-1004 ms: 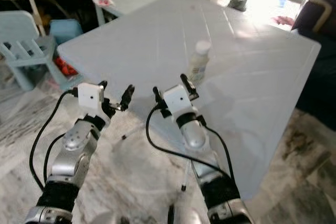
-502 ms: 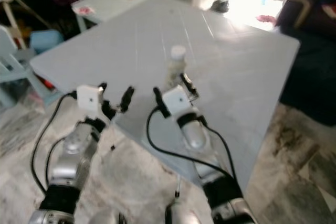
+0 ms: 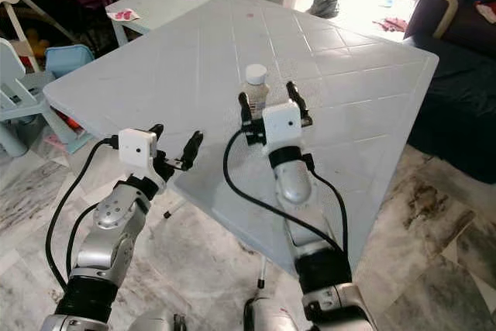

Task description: Restocking fridge

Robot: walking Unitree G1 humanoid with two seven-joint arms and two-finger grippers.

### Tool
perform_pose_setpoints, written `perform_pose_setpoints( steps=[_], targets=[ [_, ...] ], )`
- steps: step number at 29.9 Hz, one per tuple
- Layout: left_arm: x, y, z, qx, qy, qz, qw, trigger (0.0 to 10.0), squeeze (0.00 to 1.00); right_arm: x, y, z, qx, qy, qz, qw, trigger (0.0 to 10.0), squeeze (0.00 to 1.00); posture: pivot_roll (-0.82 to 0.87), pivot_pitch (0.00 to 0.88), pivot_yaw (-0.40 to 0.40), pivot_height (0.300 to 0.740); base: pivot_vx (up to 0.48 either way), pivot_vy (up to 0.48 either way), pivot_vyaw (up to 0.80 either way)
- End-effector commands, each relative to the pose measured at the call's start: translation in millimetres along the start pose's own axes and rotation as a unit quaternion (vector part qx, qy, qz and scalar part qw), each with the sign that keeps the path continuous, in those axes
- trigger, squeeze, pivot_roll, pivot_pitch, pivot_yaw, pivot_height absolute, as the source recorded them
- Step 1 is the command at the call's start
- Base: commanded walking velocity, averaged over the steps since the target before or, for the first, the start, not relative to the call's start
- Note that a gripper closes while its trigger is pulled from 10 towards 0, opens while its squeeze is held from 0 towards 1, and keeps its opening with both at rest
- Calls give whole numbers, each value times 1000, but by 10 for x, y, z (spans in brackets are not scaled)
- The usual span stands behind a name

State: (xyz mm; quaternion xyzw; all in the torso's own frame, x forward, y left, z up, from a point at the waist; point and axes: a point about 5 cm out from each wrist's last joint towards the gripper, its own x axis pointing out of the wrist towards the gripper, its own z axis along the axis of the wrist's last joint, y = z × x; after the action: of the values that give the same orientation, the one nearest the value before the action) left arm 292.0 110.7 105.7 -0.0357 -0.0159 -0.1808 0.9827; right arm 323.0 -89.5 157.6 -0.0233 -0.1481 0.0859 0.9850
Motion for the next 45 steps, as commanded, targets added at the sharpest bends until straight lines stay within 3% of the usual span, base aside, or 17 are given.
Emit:
perform_pose_setpoints(
  steps=[1,9,20,37,38,39,45],
  targets=[
    [-16,9,30,7,-1,-2,1000,10000,0,40,15,7,13,6,0,1000,10000,0,90,89,9,740,0,0,0],
    [-43,49,34,12,4,1,1000,10000,0,172,148,110,24,5,9,1000,10000,0,100,96,4,740,0,0,0],
    [-45,6,17,11,10,-6,1000,10000,0,295,73,296,45,-7,-30,999,10000,0,92,99,7,740,0,0,0],
    [-71,2,-14,13,20,-5,1000,10000,0,468,40,42,31,81,-22,996,10000,0,101,108,1,740,0,0,0],
    [-74,1,-15,13,20,-4,1000,10000,0,479,38,47,32,81,-22,996,10000,894,108,111,-3,740,0,0,0],
    [-77,0,-15,13,20,-4,1000,10000,0,494,39,53,34,81,-20,996,10000,1000,110,109,-5,740,0,0,0],
    [-83,9,-22,14,22,-2,1000,10000,0,565,40,80,31,81,-17,996,10000,1000,110,111,-9,740,0,0,0]
  ],
)
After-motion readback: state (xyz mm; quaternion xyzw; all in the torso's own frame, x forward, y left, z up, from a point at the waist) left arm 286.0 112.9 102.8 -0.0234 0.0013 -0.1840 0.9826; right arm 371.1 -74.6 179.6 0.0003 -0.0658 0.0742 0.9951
